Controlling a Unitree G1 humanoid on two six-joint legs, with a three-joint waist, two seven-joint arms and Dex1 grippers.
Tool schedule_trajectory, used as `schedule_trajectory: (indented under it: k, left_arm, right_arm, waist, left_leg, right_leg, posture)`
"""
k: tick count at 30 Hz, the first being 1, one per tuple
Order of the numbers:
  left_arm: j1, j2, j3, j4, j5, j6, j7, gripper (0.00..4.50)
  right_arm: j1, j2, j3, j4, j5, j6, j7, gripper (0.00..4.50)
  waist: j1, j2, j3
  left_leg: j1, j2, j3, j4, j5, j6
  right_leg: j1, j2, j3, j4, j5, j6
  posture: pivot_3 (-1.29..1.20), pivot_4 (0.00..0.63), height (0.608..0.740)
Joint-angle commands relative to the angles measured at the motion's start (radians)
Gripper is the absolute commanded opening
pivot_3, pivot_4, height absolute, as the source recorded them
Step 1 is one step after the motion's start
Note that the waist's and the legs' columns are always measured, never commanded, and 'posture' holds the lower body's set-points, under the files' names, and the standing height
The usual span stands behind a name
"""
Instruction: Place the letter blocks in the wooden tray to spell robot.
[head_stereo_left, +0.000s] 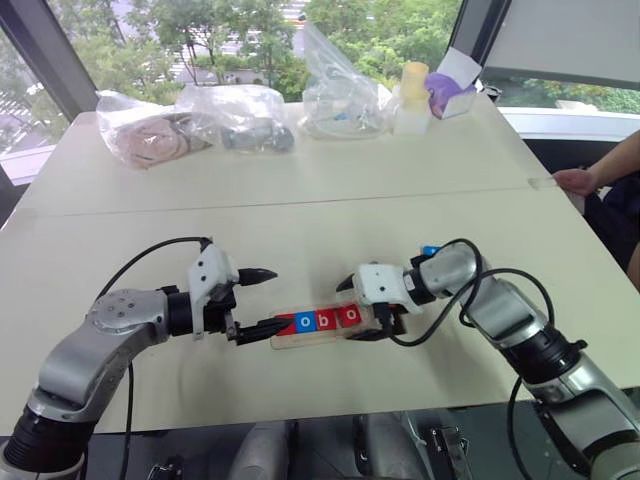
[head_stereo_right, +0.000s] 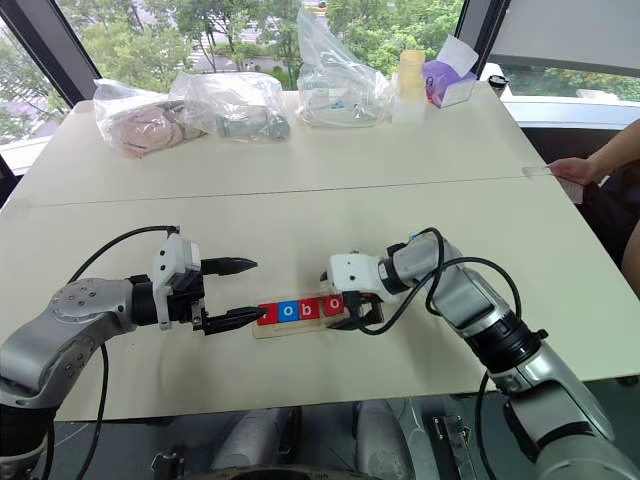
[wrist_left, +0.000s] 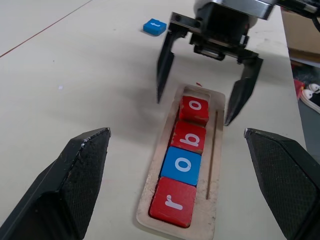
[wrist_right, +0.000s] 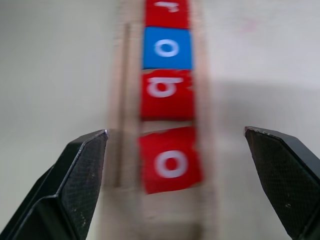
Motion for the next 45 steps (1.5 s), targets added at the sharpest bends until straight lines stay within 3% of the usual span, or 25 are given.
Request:
schedule_trajectory:
  k: [1, 17, 35, 40, 45]
  left_arm:
    - [-0.006, 0.000, 0.014, -0.032, -0.011, -0.008, 0.001, 4.50]
    - [-0.008, -0.004, 0.011, -0.026, -0.007, -0.013, -0.002, 4.50]
    - [-0.012, -0.012, 0.007, -0.015, 0.003, -0.019, 0.000, 4.50]
    - [-0.009, -0.015, 0.007, -0.013, 0.005, -0.023, 0.001, 4.50]
    - [-0.004, -0.023, 0.004, -0.010, 0.011, -0.031, 0.005, 4.50]
  right_arm:
    - [-0.025, -0.028, -0.053, 0.008, -0.006, -0.025, -0.011, 4.45]
    - [-0.016, -0.039, -0.071, 0.053, -0.035, -0.072, -0.032, 4.45]
    - [0.007, -0.007, -0.060, -0.033, -0.026, -0.016, -0.038, 4.45]
    - [0.007, -0.101, -0.151, -0.072, -0.002, 0.005, -0.033, 4.45]
    - [0.054, -0.140, -0.285, -0.121, 0.004, 0.147, -0.151, 4.45]
  waist:
    - [0.002, 0.000, 0.000]
    - [0.000, 0.000, 0.000]
    - [0.000, 0.000, 0.000]
    - [0.004, 0.000, 0.000]
    - [0.001, 0.000, 0.000]
  left_leg:
    - [0.000, 0.000, 0.000, 0.000, 0.000, 0.000]
    - [0.000, 0.000, 0.000, 0.000, 0.000, 0.000]
    - [0.000, 0.000, 0.000, 0.000, 0.000, 0.000]
    - [0.000, -0.001, 0.000, 0.000, 0.000, 0.000]
    - [-0.001, 0.000, 0.000, 0.000, 0.000, 0.000]
  right_leg:
    - [0.000, 0.000, 0.000, 0.000, 0.000, 0.000]
    - [0.000, 0.000, 0.000, 0.000, 0.000, 0.000]
    - [0.000, 0.000, 0.000, 0.000, 0.000, 0.000]
    - [0.000, 0.000, 0.000, 0.000, 0.000, 0.000]
    - [0.000, -0.001, 0.000, 0.000, 0.000, 0.000]
  posture:
    - [0.00, 0.150, 0.740]
    - [0.00, 0.150, 0.740]
    - [0.00, 0.150, 0.740]
    - [0.00, 0.150, 0.740]
    - [0.00, 0.150, 0.740]
